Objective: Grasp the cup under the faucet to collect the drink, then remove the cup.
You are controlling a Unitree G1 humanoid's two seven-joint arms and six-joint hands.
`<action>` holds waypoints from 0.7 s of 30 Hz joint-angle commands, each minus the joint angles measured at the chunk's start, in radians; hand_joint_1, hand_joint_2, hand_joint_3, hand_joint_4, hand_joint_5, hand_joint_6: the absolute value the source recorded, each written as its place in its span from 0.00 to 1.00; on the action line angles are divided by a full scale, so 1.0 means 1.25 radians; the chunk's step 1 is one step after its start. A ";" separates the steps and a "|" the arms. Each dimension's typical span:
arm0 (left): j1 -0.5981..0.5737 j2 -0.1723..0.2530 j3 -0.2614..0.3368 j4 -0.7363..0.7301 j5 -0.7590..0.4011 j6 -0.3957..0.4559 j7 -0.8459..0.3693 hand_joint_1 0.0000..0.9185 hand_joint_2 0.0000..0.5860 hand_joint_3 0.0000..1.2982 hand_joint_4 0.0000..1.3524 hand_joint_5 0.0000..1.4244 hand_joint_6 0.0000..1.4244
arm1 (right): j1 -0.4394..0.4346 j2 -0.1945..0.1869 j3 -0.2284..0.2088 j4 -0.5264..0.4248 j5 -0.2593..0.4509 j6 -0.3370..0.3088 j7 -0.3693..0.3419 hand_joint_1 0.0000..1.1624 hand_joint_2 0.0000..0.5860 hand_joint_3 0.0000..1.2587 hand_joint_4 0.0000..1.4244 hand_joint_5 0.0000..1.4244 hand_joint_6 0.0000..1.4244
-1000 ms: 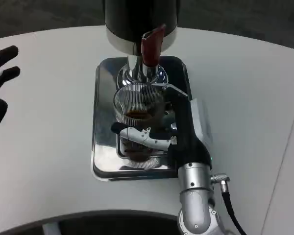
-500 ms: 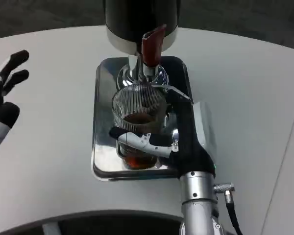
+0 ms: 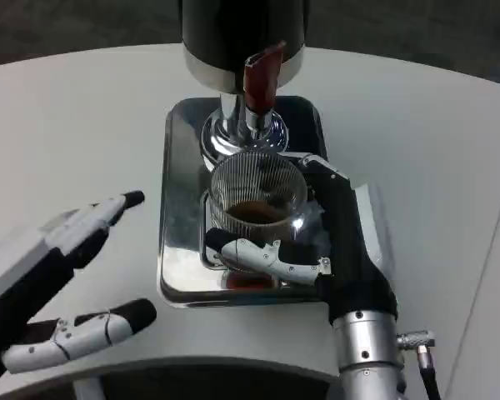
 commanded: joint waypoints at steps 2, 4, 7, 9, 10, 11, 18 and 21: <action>0.040 0.053 -0.046 -0.066 0.130 0.046 -0.041 0.00 0.20 0.00 0.00 0.00 0.00 | 0.039 0.015 0.012 -0.094 0.002 0.000 0.034 0.94 0.10 0.56 0.67 0.67 0.90; 0.054 0.049 -0.048 -0.089 0.157 0.055 -0.034 0.00 0.16 0.00 0.00 0.00 0.00 | 0.048 0.011 0.013 -0.113 0.006 0.000 0.049 0.94 0.10 0.56 0.67 0.67 0.90; 0.067 0.054 -0.065 -0.123 0.187 0.084 -0.053 0.00 0.07 0.00 0.00 0.00 0.00 | 0.077 0.001 0.016 -0.163 0.014 0.004 0.084 0.94 0.10 0.57 0.67 0.68 0.90; 0.074 0.051 -0.073 -0.143 0.206 0.094 -0.055 0.00 0.04 0.00 0.00 0.00 0.00 | 0.091 -0.001 0.017 -0.189 0.015 0.008 0.103 0.94 0.10 0.57 0.67 0.68 0.90; 0.076 0.050 -0.076 -0.150 0.212 0.096 -0.054 0.00 0.04 0.00 0.00 0.00 0.00 | 0.096 -0.002 0.019 -0.201 0.015 0.009 0.111 0.94 0.10 0.57 0.67 0.68 0.90; 0.084 0.042 -0.076 -0.165 0.226 0.098 -0.043 0.00 0.02 0.00 0.00 0.00 0.00 | 0.104 -0.005 0.022 -0.222 0.013 0.012 0.124 0.94 0.10 0.57 0.67 0.68 0.90; 0.141 -0.064 -0.044 -0.230 0.304 0.118 0.072 0.00 0.02 0.00 0.00 0.00 0.00 | 0.158 -0.015 0.043 -0.330 0.008 0.035 0.194 0.94 0.10 0.57 0.68 0.68 0.91; 0.163 -0.100 -0.030 -0.234 0.325 0.111 0.123 0.00 0.02 0.00 0.00 0.00 0.00 | 0.181 -0.019 0.056 -0.366 0.002 0.049 0.216 0.94 0.10 0.57 0.68 0.68 0.91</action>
